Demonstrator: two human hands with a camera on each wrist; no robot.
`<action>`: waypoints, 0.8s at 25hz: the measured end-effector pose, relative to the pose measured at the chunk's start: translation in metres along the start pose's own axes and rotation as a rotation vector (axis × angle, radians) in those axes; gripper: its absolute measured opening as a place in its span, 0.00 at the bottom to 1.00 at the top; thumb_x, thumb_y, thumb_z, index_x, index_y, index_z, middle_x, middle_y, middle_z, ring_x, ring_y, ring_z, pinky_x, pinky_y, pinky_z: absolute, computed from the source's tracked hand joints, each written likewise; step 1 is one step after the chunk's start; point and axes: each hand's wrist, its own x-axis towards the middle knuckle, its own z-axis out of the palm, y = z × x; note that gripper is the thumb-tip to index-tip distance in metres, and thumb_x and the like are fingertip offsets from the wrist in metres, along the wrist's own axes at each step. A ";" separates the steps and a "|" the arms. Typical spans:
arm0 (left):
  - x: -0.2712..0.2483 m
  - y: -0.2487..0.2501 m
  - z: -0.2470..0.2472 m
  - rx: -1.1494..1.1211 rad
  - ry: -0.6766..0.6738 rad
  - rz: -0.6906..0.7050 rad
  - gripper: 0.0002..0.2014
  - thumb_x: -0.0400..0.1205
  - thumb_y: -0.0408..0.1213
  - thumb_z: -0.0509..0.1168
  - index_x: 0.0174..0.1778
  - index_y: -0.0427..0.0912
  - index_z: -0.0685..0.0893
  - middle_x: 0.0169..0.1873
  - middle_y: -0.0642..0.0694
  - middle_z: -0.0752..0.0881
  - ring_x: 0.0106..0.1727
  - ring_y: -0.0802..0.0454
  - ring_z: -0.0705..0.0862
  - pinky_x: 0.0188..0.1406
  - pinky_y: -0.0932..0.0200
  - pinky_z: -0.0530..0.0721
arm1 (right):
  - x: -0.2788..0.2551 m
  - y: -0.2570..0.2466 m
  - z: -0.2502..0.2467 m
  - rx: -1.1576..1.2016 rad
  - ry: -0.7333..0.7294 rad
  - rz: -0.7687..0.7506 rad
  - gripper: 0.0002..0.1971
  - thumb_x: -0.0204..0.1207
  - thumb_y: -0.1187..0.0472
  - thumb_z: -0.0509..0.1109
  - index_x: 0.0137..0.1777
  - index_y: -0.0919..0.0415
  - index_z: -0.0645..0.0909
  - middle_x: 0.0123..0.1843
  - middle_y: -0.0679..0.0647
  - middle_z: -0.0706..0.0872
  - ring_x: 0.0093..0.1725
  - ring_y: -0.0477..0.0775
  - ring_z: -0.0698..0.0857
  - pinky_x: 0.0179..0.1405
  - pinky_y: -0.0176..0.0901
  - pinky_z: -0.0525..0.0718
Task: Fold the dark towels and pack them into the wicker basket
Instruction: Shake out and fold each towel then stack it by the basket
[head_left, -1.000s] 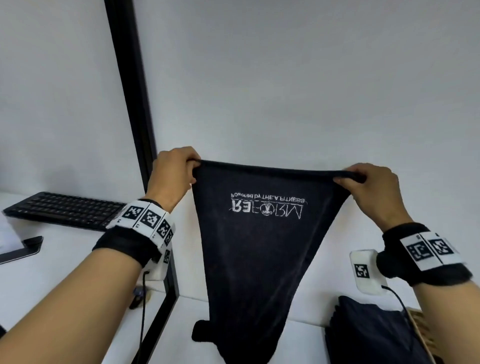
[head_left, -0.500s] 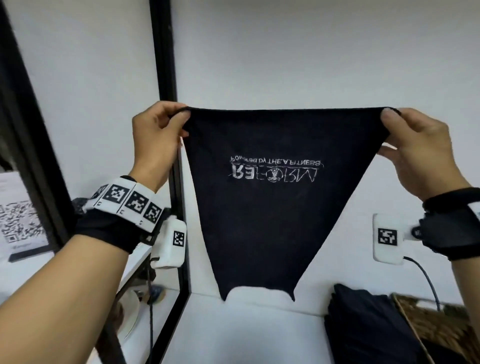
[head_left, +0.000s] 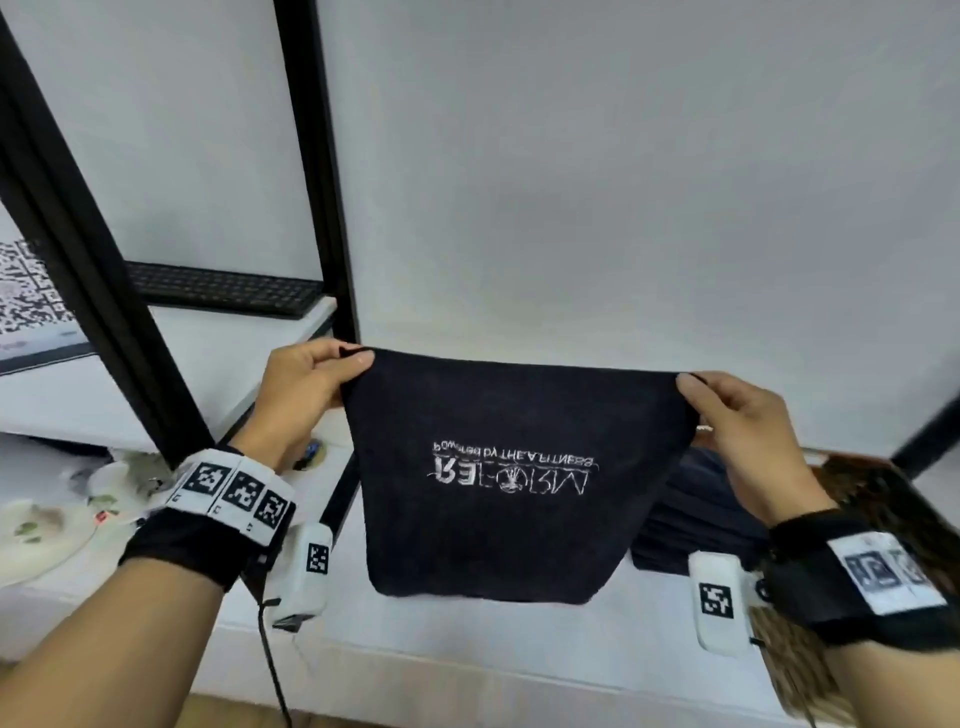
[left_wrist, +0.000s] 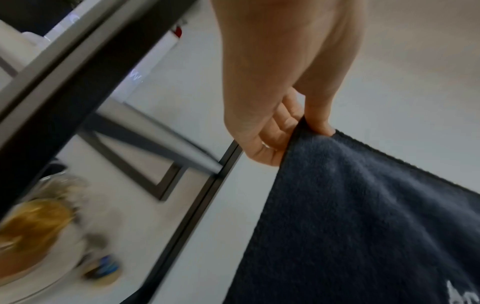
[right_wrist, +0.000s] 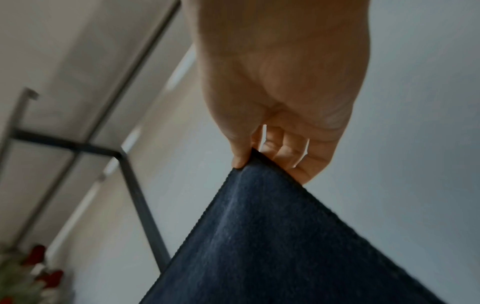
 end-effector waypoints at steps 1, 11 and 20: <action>0.003 -0.034 0.004 0.052 0.000 -0.089 0.03 0.79 0.30 0.71 0.39 0.37 0.88 0.41 0.37 0.88 0.39 0.47 0.86 0.37 0.60 0.86 | 0.000 0.033 0.005 -0.036 -0.026 0.079 0.09 0.81 0.61 0.68 0.47 0.65 0.87 0.43 0.60 0.89 0.43 0.53 0.85 0.43 0.48 0.85; 0.057 -0.326 0.039 0.471 -0.011 -0.714 0.10 0.73 0.29 0.74 0.28 0.47 0.88 0.36 0.39 0.91 0.48 0.37 0.89 0.55 0.38 0.87 | 0.053 0.326 0.046 -0.502 -0.166 0.603 0.09 0.77 0.60 0.72 0.37 0.61 0.88 0.31 0.52 0.85 0.35 0.55 0.80 0.43 0.54 0.82; 0.109 -0.386 0.078 0.585 -0.015 -0.556 0.01 0.78 0.33 0.71 0.43 0.43 0.88 0.53 0.43 0.86 0.55 0.46 0.83 0.63 0.51 0.79 | 0.106 0.407 0.083 -0.635 -0.214 0.508 0.07 0.78 0.56 0.71 0.41 0.56 0.88 0.45 0.51 0.87 0.49 0.50 0.81 0.47 0.35 0.71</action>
